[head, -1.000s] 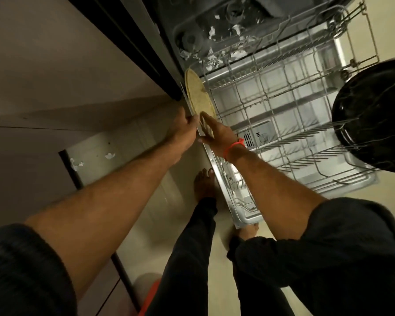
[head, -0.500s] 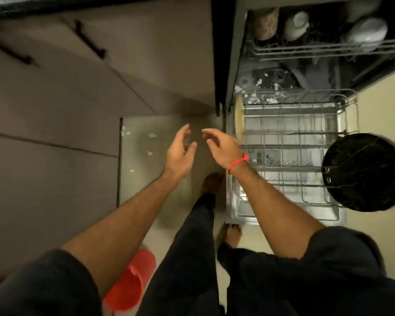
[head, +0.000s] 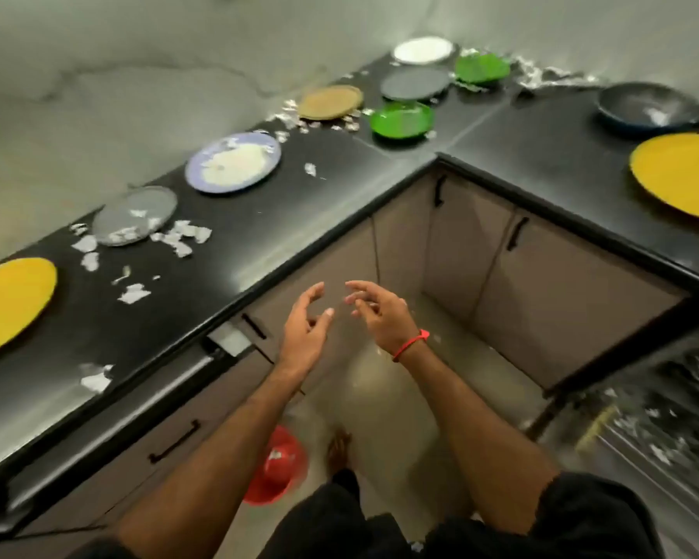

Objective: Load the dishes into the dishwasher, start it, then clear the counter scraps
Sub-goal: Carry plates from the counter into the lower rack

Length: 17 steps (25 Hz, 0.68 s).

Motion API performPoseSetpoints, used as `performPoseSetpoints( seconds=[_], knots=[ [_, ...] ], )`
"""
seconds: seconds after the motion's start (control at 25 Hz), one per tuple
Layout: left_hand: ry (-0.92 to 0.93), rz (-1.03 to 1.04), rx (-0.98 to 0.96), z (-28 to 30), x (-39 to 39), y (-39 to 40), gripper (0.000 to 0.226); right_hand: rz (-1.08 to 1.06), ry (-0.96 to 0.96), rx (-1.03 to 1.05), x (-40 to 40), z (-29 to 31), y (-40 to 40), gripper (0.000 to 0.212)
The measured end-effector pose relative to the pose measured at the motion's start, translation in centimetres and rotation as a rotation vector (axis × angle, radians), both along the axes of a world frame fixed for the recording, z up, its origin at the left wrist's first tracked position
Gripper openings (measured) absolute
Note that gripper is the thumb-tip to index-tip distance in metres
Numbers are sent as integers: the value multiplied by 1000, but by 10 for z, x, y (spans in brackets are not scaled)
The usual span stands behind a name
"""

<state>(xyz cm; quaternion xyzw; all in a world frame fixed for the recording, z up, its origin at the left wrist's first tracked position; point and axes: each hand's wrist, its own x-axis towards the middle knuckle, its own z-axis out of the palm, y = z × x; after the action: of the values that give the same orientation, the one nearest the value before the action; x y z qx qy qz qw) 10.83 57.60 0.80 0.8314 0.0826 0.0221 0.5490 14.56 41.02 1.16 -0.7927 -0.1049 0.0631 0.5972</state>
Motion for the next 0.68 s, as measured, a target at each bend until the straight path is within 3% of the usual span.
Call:
performPoseSetpoints(
  seconds=[0.2, 0.48, 0.68],
  knots=[
    [-60, 245, -55, 27, 13, 115, 38, 178, -20, 15, 46, 42, 113, 33],
    [-37, 552, -145, 24, 50, 273, 33, 335, 87, -8, 117, 36, 260, 39],
    [4, 1016, -268, 8, 40, 399, 40, 473, 217, 19, 140, 31, 378, 41]
  ],
)
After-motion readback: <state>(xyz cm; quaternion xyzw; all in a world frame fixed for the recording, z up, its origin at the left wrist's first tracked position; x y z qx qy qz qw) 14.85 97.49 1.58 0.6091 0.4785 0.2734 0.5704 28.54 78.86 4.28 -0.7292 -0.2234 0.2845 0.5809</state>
